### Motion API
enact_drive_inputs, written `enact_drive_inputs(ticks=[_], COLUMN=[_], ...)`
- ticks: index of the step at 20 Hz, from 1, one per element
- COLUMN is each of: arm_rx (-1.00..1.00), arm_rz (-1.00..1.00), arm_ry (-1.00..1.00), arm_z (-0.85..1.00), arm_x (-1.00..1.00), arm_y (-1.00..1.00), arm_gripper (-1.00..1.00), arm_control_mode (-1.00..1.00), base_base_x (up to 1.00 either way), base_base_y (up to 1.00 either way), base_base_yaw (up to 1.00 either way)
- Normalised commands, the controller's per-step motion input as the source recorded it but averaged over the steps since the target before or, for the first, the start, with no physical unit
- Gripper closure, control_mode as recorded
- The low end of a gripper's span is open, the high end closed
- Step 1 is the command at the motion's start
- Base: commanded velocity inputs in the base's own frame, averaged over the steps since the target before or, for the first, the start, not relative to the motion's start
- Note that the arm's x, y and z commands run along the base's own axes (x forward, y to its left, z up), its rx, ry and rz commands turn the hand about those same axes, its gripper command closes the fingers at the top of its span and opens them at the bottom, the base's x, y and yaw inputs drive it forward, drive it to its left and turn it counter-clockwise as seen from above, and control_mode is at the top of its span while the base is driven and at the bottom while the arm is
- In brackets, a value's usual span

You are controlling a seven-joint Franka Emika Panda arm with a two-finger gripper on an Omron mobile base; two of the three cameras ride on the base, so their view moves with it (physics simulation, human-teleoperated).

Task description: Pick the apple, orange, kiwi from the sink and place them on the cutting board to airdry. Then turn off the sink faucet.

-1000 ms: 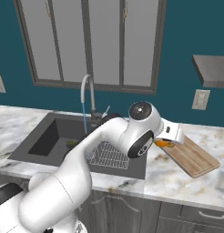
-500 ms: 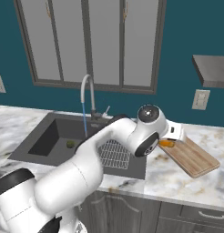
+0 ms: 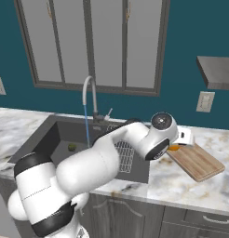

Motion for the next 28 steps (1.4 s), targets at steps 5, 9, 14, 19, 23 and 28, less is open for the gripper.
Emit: enact_drive_inputs(ticks=[5, 9, 14, 19, 23, 28], arm_rx=[0.00, 0.02, 0.02, 0.02, 0.00, 0.00], arm_rz=[0.06, 0.07, 0.07, 0.07, 0.08, 0.09], arm_ry=[0.06, 0.06, 0.07, 0.07, 0.02, 0.00], arm_z=[-0.20, -0.18, -0.20, -0.26, -0.28, -0.26], arm_x=[0.36, 0.22, 0.17, 0.29, 0.27, 0.25], arm_y=[-0.20, -0.25, -0.20, -0.08, -0.11, -0.16], arm_gripper=[1.00, 1.00, 1.00, 1.00, 1.00, 1.00], arm_control_mode=[-1.00, -1.00, -1.00, -1.00, -1.00, -1.00], base_base_x=[0.00, 0.00, 0.00, 0.00, 0.00, 0.00], base_base_y=[0.00, 0.00, 0.00, 0.00, 0.00, 0.00], base_base_yaw=[0.00, 0.00, 0.00, 0.00, 0.00, 0.00])
